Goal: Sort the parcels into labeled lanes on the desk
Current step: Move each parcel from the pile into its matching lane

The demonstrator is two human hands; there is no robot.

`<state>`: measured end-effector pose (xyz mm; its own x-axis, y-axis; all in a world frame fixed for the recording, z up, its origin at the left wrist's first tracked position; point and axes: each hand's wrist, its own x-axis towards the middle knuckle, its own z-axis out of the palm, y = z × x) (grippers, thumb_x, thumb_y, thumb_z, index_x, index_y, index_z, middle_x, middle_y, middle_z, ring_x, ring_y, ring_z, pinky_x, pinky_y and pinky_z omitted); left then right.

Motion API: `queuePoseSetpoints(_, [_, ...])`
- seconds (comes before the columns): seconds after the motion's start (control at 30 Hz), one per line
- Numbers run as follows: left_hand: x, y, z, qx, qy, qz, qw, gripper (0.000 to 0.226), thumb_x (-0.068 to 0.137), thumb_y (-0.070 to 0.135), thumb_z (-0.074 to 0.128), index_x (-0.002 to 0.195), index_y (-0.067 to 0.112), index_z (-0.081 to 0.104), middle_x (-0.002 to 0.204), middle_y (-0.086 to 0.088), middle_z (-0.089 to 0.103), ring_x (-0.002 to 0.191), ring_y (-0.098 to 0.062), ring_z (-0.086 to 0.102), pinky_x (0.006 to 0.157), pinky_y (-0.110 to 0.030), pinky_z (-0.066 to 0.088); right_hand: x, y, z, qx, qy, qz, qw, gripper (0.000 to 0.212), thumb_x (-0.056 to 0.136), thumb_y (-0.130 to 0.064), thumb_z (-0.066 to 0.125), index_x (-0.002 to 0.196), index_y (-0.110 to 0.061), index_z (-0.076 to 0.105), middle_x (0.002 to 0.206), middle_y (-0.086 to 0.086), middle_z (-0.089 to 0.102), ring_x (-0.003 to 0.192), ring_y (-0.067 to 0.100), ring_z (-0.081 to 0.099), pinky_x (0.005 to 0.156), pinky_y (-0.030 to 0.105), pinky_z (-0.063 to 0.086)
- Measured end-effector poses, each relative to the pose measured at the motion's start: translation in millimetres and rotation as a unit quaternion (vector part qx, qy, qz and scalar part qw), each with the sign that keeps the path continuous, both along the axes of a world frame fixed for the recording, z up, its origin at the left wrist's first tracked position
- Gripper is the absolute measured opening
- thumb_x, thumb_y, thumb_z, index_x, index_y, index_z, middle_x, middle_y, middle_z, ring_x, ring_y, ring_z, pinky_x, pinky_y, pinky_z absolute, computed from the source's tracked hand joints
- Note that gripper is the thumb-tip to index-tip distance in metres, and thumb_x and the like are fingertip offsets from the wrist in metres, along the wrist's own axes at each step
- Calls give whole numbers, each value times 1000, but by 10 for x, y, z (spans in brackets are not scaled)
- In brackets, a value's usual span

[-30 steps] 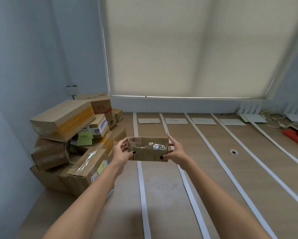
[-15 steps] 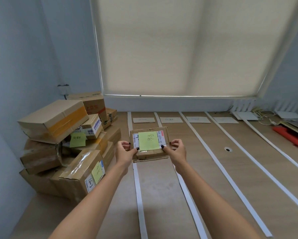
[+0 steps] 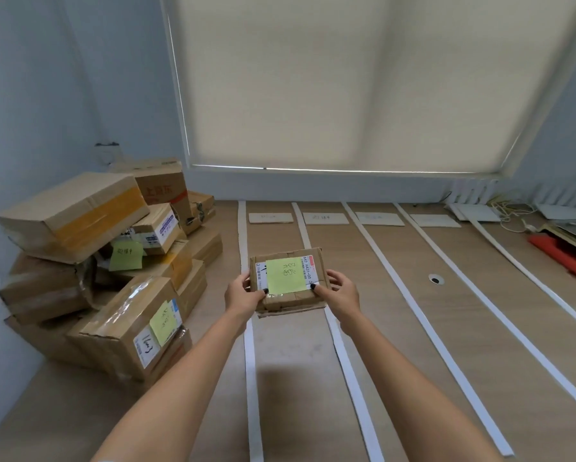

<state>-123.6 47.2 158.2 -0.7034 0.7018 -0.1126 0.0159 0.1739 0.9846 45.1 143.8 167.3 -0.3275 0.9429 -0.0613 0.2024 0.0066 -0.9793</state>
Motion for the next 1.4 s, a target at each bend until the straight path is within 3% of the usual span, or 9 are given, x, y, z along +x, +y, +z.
queuePoseSetpoints(0.4, [1710, 1788, -140, 26, 12, 55, 998, 58, 81, -11, 53, 133, 12, 48, 115, -4, 59, 95, -13, 53, 60, -14, 45, 1583, 1901, -234, 38, -33, 65, 997, 62, 81, -25, 72, 137, -11, 48, 122, 8, 60, 114, 20, 55, 97, 31, 46])
queuePoseSetpoints(0.5, [2379, 2405, -195, 38, -16, 75, 996, 59, 80, -13, 52, 133, 14, 49, 116, -6, 61, 96, -15, 57, 57, -14, 47, 2264, 2531, -258, 48, -46, 100, 993, 49, 81, -22, 71, 126, -11, 58, 92, -9, 68, 85, 2, 62, 72, 8, 48])
queuePoseSetpoints(0.57, [2783, 2795, -194, 34, -19, 79, 996, 59, 80, -13, 51, 133, 14, 49, 114, -5, 59, 95, -14, 54, 50, -10, 46, 2686, 2923, -251, 51, -55, 107, 991, 45, 81, -21, 71, 123, -13, 59, 80, -19, 62, 74, -5, 57, 60, 6, 44])
queuePoseSetpoints(0.7, [3409, 3452, -102, 15, -8, 58, 998, 62, 82, -13, 51, 137, 15, 44, 126, -9, 56, 103, -14, 51, 59, -15, 47, 3348, 3543, -208, 21, -58, 94, 994, 57, 82, -23, 70, 133, -11, 50, 89, -10, 57, 90, 11, 56, 76, 23, 45])
queuePoseSetpoints(0.87, [3857, 4064, 80, -7, 0, 47, 999, 61, 82, -13, 50, 137, 14, 44, 128, -10, 56, 104, -15, 52, 68, -20, 48, 3835, 4076, -36, 6, -57, 75, 996, 50, 81, -20, 71, 128, -13, 54, 93, -5, 62, 76, -3, 53, 50, 0, 40])
queuePoseSetpoints(1.13, [4367, 5023, 108, -33, 15, 13, 999, 58, 82, -14, 49, 133, 13, 48, 122, -8, 60, 99, -18, 56, 60, -19, 46, 4421, 4829, -1, -19, -52, 32, 998, 58, 81, -24, 70, 133, -13, 46, 115, 2, 58, 90, 6, 55, 76, 16, 43])
queuePoseSetpoints(1.2, [4568, 5259, 73, -41, 27, 2, 999, 59, 84, -10, 50, 137, 15, 44, 125, -7, 58, 101, -17, 54, 66, -20, 48, 4616, 5048, -48, -24, -53, 15, 998, 57, 82, -24, 68, 134, -12, 46, 123, 6, 55, 98, 12, 52, 81, 22, 42])
queuePoseSetpoints(1.3, [4848, 5615, -25, -84, 45, -15, 995, 61, 87, 0, 52, 143, 20, 35, 134, -10, 46, 116, -23, 48, 96, -39, 48, 4892, 5396, -168, -27, -63, -9, 998, 53, 85, -28, 64, 133, -13, 47, 126, 8, 49, 100, 13, 50, 82, 24, 42])
queuePoseSetpoints(1.4, [5109, 5945, -167, -115, 38, -34, 992, 64, 90, 5, 47, 147, 28, 26, 137, -12, 42, 127, -29, 40, 104, -46, 40, 5104, 5713, -366, -39, -81, -13, 996, 53, 87, -29, 62, 135, -12, 46, 126, 10, 45, 104, 17, 49, 90, 28, 45])
